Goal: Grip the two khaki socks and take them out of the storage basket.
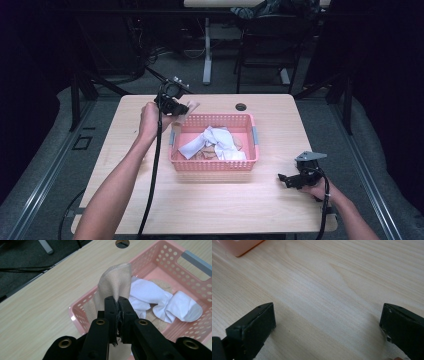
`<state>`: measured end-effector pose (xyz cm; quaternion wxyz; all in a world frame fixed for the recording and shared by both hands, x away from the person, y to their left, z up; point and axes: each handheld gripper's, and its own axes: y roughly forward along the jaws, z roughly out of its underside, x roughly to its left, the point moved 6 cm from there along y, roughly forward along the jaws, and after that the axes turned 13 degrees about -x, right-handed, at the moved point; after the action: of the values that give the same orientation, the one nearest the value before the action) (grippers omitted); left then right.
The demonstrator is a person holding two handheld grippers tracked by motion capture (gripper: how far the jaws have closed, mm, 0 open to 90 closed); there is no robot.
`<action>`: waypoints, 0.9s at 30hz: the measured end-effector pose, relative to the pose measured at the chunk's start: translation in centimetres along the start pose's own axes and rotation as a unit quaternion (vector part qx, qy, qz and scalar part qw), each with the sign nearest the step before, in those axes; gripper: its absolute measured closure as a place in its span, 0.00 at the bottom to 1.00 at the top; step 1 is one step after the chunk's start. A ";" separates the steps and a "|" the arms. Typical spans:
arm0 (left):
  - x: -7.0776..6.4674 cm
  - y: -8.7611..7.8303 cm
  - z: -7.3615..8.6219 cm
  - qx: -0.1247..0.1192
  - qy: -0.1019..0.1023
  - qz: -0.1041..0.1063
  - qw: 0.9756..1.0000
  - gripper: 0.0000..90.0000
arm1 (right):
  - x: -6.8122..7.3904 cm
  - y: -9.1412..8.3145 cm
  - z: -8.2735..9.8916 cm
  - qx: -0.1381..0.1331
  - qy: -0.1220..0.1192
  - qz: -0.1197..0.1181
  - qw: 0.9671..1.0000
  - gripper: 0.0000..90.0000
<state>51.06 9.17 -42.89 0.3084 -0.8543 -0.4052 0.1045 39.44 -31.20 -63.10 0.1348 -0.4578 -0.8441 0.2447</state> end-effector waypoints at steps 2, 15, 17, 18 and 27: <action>0.2 -0.3 -0.1 -0.003 0.000 -0.003 1.000 0.96 | 0.0 0.0 0.0 0.000 0.000 0.001 1.000 0.00; 3.0 -3.8 0.4 -0.030 -0.024 -0.021 0.999 0.96 | 0.0 0.0 0.0 0.001 0.001 0.002 1.000 0.00; 3.5 -4.4 0.6 -0.036 -0.030 -0.024 0.999 0.96 | 0.0 0.0 0.0 0.001 0.001 0.002 1.000 0.00; 3.5 -4.4 0.6 -0.036 -0.030 -0.024 0.999 0.96 | 0.0 0.0 0.0 0.001 0.001 0.003 1.000 0.00; 6.0 -6.9 2.8 -0.042 -0.062 -0.036 0.997 0.96 | 0.0 0.0 0.0 0.001 0.002 0.002 1.000 0.00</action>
<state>49.41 18.32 -40.44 0.2501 -0.8432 -0.4582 0.1288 39.38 -31.21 -63.10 0.1360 -0.4601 -0.8424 0.2451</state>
